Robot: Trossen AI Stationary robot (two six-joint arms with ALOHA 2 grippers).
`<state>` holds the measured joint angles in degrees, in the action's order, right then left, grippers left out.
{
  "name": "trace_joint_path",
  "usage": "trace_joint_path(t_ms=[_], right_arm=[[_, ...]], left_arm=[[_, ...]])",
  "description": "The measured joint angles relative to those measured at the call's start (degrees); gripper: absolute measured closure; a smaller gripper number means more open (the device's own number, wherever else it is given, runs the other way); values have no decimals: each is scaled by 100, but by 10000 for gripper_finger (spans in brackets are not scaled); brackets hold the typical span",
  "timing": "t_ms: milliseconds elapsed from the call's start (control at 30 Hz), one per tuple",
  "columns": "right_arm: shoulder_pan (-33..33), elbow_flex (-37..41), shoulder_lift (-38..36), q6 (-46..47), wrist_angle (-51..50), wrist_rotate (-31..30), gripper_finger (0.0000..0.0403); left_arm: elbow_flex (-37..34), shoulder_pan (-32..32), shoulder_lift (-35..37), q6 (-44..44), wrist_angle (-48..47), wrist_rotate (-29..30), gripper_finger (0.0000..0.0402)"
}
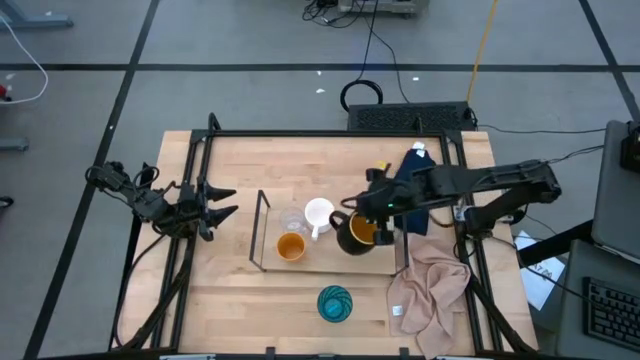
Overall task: Stack small to large cups/mugs on shelf
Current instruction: Align the black mug with the white mug on the shelf
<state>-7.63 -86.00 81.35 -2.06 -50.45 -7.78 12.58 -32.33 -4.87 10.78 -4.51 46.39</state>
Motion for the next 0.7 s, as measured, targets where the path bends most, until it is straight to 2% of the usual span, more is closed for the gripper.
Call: trace_joint_path(t_ms=[233, 467, 700], right_arm=[[-38, -741, 618, -322, -375, 14, 393], [-223, -957, 647, -490, -337, 42, 393], [-317, -957, 819, -778, -217, 656, 393]], left_arm=[[0, 0, 0, 47, -17, -4, 165], [0, 0, -1, 3, -48, -2, 165], [0, -1, 0, 38, -130, -2, 165]])
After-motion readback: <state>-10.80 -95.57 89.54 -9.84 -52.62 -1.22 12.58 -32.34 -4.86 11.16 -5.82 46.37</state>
